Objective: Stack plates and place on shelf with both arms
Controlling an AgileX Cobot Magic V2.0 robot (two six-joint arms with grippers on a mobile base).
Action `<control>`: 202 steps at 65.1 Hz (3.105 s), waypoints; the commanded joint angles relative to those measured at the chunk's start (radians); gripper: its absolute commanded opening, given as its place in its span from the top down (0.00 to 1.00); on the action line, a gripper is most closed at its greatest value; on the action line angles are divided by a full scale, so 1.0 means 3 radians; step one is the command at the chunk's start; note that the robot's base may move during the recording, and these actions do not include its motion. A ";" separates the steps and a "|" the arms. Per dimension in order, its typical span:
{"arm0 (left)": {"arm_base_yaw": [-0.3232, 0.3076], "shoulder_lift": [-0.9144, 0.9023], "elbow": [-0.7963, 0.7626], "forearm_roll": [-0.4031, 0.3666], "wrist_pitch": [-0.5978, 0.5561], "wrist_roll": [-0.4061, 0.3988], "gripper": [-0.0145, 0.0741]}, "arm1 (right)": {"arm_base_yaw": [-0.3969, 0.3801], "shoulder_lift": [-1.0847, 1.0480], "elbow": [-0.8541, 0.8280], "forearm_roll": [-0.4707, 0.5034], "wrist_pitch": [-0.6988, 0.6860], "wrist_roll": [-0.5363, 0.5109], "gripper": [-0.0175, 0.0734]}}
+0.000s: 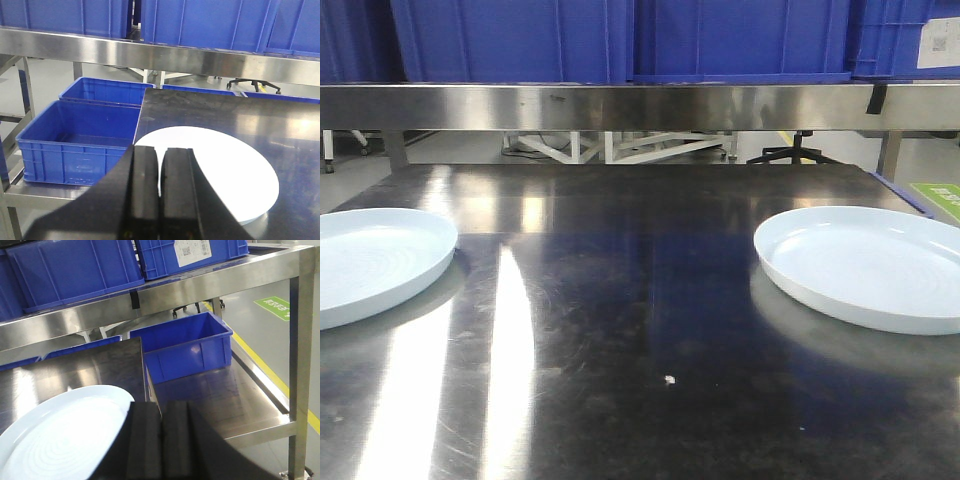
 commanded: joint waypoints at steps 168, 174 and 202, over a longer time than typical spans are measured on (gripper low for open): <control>-0.0231 0.3216 -0.3276 0.0099 0.2287 0.0013 0.74 | -0.0001 -0.0063 -0.0003 -0.0002 -0.0281 -0.0030 0.76; -0.0231 0.3254 -0.3276 0.0099 0.2281 0.0013 0.74 | -0.0001 -0.0063 -0.0003 -0.0002 -0.0281 -0.0030 0.76; -0.0231 0.3268 -0.3276 0.0099 0.2165 0.0013 0.74 | 0.0003 -0.0063 -0.0047 -0.0084 -0.0756 0.0056 0.76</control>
